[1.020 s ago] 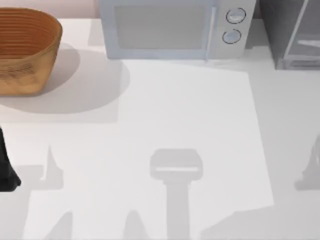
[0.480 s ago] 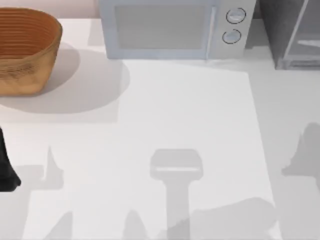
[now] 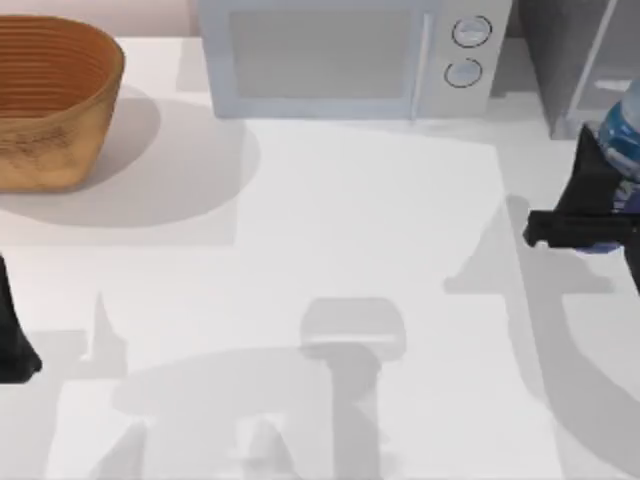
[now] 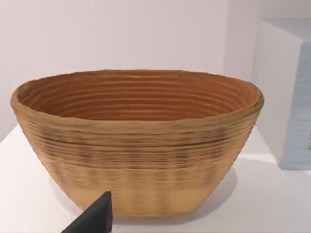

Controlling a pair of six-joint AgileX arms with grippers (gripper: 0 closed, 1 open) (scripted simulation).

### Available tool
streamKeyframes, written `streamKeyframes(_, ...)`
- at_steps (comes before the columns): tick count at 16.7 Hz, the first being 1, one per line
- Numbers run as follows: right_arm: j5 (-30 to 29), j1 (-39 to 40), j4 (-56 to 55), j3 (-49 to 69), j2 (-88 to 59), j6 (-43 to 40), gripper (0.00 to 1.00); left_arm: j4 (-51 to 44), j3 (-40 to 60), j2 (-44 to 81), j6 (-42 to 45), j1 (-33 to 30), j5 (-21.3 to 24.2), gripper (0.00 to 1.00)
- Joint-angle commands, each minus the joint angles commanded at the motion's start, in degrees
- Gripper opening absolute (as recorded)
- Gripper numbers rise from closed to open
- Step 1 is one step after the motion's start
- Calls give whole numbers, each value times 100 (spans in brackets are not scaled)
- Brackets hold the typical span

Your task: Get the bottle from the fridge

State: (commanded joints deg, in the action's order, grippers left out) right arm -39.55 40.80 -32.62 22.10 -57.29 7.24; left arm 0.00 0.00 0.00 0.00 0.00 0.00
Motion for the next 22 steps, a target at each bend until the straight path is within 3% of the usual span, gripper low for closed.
streamKeyframes(6, -2102, 2073, -1763, 1452, -3811, -77, 0, 0, 0, 0, 0, 0, 0, 100)
streamKeyframes(11, -3303, 3148, -2949, 2581, -5845, -447, 0, 0, 0, 0, 0, 0, 0, 100)
streamKeyframes(15, -3748, 3483, -3469, 3115, -6469, -700, 0, 0, 0, 0, 0, 0, 0, 100)
streamKeyframes(22, -3687, 3406, -3531, 3173, -6585, -722, 0, 0, 0, 0, 0, 0, 0, 100)
